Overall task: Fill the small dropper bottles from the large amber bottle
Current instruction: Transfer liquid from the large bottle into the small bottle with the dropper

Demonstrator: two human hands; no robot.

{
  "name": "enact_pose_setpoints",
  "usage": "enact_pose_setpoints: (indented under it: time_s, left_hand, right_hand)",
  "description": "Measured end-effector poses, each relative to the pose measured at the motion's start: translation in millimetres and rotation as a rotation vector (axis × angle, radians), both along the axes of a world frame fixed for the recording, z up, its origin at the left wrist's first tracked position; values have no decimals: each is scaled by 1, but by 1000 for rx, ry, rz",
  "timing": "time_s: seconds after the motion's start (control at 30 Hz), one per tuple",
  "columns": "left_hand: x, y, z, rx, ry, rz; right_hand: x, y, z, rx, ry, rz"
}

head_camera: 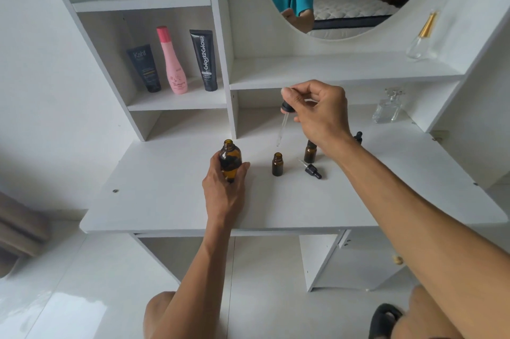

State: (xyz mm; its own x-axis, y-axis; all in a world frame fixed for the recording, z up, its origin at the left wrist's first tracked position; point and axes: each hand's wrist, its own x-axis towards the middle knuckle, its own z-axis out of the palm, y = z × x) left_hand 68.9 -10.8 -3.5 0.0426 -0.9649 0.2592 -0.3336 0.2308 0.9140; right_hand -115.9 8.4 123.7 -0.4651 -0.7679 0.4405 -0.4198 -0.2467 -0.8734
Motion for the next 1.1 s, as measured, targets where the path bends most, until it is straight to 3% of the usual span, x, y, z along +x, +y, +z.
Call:
enact_pose_setpoints:
  time_s: [1.1]
  left_hand:
    - [1,-2,-2,-27,-6,-4]
  right_hand:
    - [5,-3,-23,78,63,8]
